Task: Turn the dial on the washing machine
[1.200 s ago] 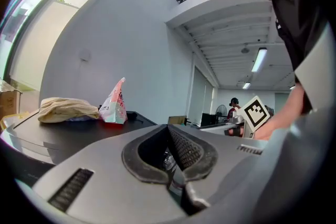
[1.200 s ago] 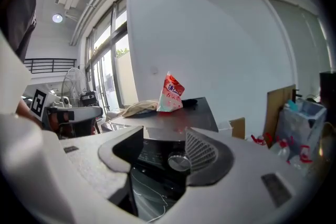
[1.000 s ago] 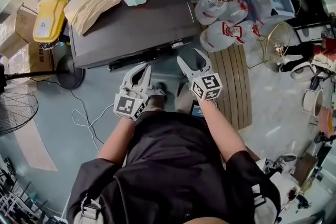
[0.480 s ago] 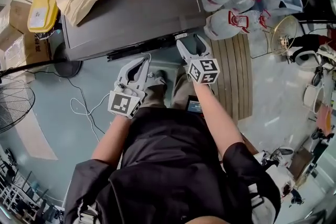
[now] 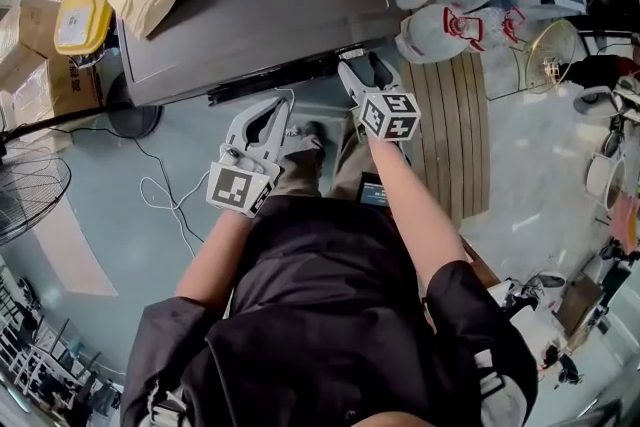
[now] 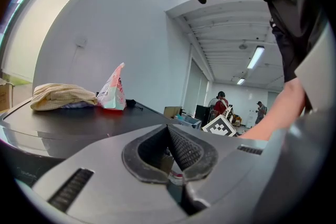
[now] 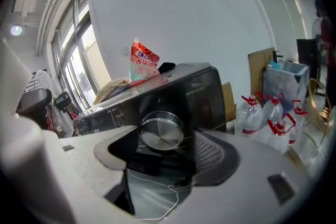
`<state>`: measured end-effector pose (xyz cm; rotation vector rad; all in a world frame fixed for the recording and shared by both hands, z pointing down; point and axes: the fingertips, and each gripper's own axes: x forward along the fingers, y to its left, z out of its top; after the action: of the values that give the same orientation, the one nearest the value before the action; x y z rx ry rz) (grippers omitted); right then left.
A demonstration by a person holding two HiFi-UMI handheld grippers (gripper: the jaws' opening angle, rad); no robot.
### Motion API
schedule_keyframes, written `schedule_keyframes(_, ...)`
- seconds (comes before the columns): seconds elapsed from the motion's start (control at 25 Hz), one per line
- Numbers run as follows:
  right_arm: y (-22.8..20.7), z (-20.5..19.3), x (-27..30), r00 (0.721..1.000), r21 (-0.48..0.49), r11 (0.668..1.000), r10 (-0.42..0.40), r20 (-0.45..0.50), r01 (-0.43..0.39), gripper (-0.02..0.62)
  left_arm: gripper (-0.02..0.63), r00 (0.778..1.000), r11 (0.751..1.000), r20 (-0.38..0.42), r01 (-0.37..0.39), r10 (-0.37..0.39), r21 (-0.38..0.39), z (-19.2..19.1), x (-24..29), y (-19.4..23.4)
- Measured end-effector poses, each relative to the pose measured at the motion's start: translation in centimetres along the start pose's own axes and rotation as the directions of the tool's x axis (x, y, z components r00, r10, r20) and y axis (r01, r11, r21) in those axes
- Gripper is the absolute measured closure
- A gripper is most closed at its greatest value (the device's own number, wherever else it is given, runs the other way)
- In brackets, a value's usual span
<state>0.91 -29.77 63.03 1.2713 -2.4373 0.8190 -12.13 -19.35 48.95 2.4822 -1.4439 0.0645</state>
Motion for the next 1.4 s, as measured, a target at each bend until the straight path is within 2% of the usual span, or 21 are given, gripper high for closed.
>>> schedule_keyframes(0.68,0.2,-1.0,1.3,0.998,0.036,0.999,0.019,-0.055,-0.017,0.310,0.612,1.000,1.000,-0.014,-0.005,0.005,0.014,0.4,-0.6,0.6)
schedule_keyframes(1.04,0.1,-0.8,1.0,0.996,0.172,0.983,0.070,-0.051,-0.060,0.320,0.612,0.998,1.000,-0.063,0.000,0.001,0.018,-1.4,-0.9,0.4)
schedule_keyframes(1.4,0.1,-0.8,1.0,0.991,0.345,0.931,0.131,-0.017,-0.117,0.321,0.612,0.998,1.000,-0.061,-0.001,0.002,0.017,-1.3,-0.9,0.4)
